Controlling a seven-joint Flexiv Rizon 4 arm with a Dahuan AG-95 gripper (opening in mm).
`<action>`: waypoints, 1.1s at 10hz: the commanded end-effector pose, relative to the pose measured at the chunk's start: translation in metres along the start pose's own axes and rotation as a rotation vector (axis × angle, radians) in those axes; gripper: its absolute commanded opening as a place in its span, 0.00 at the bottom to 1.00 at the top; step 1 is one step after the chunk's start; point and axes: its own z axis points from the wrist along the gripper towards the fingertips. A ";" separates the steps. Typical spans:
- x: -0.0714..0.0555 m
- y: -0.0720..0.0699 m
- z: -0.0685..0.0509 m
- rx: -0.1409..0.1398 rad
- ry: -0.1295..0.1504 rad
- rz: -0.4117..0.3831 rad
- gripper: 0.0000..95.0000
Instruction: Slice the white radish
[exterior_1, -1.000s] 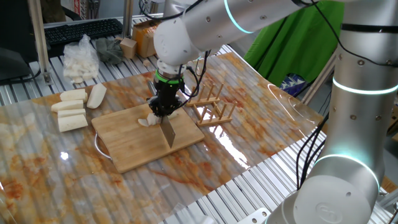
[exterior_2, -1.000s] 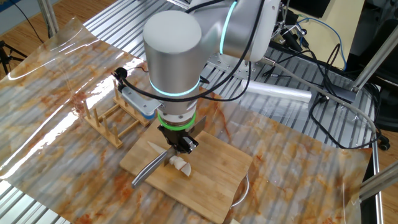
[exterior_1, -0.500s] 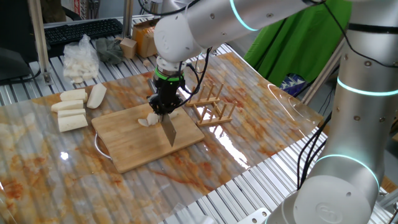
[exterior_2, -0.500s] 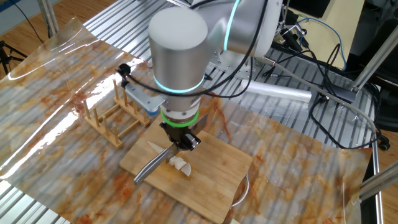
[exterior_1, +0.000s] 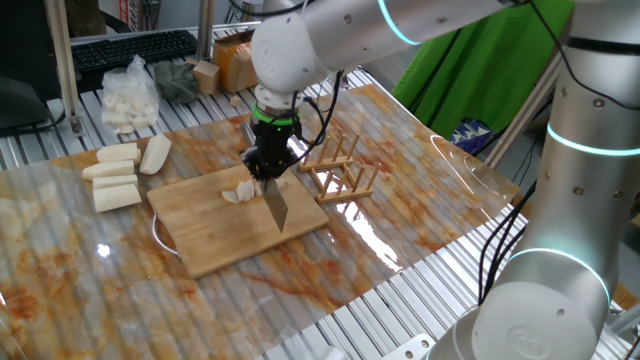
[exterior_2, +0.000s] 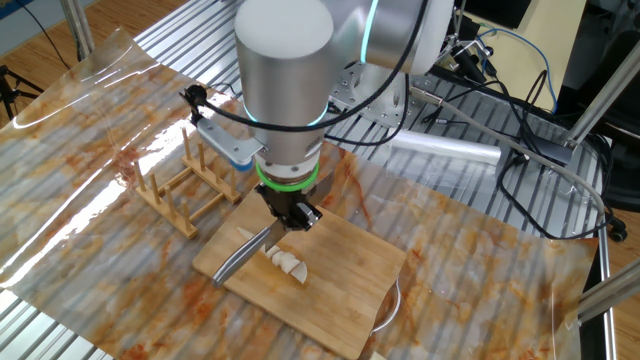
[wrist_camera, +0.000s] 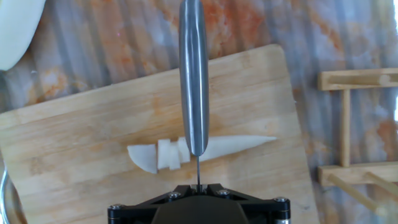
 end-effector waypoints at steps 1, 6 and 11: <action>0.000 -0.003 -0.001 0.001 -0.002 -0.003 0.00; -0.006 -0.013 0.002 -0.002 -0.005 -0.022 0.00; -0.010 -0.013 0.013 -0.020 -0.002 -0.023 0.00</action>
